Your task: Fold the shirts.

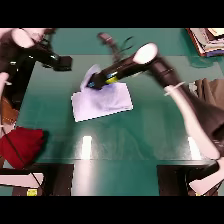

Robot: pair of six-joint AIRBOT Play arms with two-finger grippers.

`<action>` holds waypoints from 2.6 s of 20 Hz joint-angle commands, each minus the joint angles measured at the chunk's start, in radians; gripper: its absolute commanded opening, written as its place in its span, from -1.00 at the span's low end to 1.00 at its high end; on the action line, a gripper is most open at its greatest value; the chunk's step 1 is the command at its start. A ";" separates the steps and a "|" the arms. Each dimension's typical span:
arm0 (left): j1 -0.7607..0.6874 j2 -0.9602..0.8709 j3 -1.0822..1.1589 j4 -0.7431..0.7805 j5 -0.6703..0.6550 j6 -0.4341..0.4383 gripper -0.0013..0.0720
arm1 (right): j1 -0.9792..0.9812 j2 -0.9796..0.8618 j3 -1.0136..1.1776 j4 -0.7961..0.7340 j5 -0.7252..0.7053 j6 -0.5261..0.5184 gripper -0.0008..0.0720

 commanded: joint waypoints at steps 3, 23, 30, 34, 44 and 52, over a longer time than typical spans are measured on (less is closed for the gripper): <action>0.139 0.114 0.001 0.022 -0.055 0.008 -0.90 | 0.122 -0.119 0.194 -0.119 -0.089 -0.042 0.35; 0.142 0.138 -0.287 -0.201 -0.077 0.035 -0.90 | -0.521 -0.032 -0.483 0.014 0.205 0.111 0.74; 0.142 0.138 -0.287 -0.201 -0.074 0.053 -0.90 | -0.344 -0.244 -0.203 0.151 0.208 0.106 0.52; 0.142 0.138 -0.287 -0.214 -0.075 0.052 -0.90 | -0.293 -0.296 -0.082 0.150 0.161 0.099 -0.54; -0.064 0.143 -0.286 -0.241 0.004 0.053 -0.90 | -0.655 -0.087 0.070 -0.047 0.180 0.171 -0.94; -0.242 0.143 -0.286 -0.241 0.145 0.050 -0.90 | -1.186 0.090 0.070 -0.248 0.257 0.193 -0.94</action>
